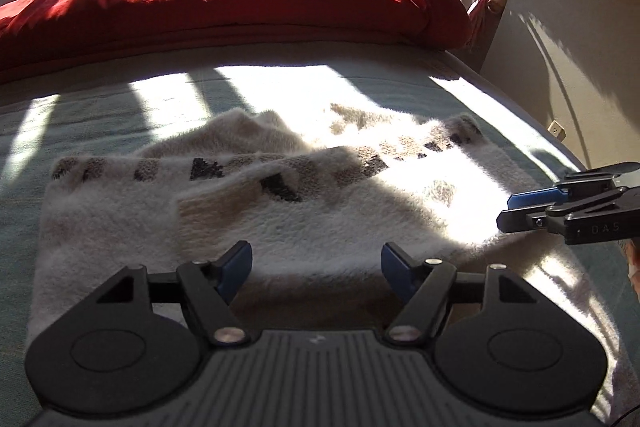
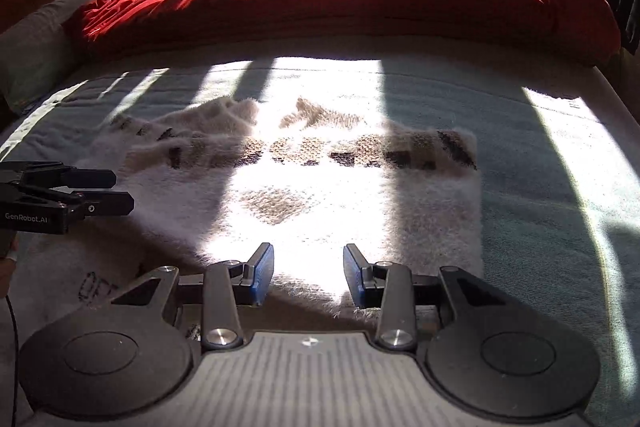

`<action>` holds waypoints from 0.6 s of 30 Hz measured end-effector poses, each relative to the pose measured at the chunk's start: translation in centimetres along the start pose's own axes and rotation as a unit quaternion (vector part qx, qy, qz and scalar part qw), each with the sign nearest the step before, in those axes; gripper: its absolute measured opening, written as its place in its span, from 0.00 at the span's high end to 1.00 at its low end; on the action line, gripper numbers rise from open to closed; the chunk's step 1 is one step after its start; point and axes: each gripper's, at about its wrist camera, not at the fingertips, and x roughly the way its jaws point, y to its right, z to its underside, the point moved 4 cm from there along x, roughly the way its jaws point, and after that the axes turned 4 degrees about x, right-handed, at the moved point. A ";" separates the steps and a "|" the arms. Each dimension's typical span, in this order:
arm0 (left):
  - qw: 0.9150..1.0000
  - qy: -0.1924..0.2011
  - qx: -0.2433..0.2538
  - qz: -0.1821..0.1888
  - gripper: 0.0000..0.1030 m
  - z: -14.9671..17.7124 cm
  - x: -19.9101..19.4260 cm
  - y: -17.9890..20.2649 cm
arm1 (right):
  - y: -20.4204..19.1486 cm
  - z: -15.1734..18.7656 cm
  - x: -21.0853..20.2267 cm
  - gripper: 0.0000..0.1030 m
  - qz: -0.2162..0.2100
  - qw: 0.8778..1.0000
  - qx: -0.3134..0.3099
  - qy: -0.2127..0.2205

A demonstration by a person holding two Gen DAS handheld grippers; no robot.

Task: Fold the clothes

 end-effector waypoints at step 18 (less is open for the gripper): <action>0.998 -0.008 -0.020 -0.062 0.06 5.2 -9.3 1.2 | -4.0 -5.1 1.7 0.17 -0.086 0.986 0.141 0.017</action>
